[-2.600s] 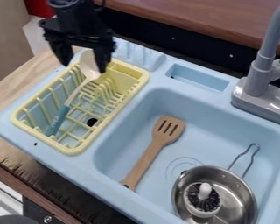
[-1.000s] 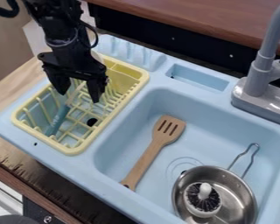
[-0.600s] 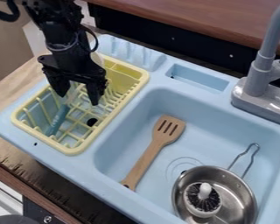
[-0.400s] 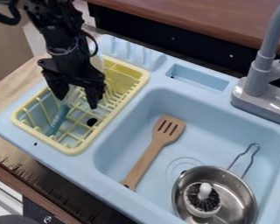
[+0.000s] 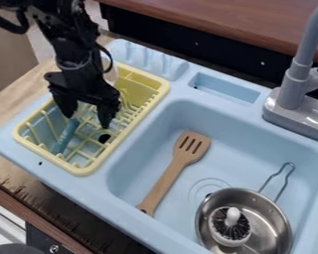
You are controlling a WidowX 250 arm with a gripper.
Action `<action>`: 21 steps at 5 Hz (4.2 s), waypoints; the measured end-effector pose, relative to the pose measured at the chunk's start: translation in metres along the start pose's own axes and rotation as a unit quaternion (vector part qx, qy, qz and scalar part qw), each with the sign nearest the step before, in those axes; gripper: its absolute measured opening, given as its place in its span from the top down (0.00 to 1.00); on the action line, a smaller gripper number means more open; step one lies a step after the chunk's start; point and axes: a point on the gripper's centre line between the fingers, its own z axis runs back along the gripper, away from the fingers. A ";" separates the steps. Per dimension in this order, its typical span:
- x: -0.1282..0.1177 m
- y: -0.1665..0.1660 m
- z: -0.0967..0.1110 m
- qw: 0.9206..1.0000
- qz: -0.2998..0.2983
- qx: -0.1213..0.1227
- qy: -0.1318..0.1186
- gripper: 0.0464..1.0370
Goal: Move the spoon to the sink
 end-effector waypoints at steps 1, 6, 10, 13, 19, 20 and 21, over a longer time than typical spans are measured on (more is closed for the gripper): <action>0.000 0.001 0.000 1.000 -0.001 -0.014 -0.003 0.36; 0.005 -0.004 0.035 0.999 0.003 -0.028 -0.028 0.98; 0.027 -0.040 0.096 0.993 0.067 -0.092 0.011 0.98; 0.041 -0.099 0.083 0.990 0.064 -0.122 0.027 0.98; 0.042 -0.132 0.035 0.991 0.082 -0.107 0.005 0.78; 0.041 -0.128 0.034 0.992 0.083 -0.099 0.006 0.51; 0.043 -0.126 0.035 0.991 0.088 -0.105 0.005 0.21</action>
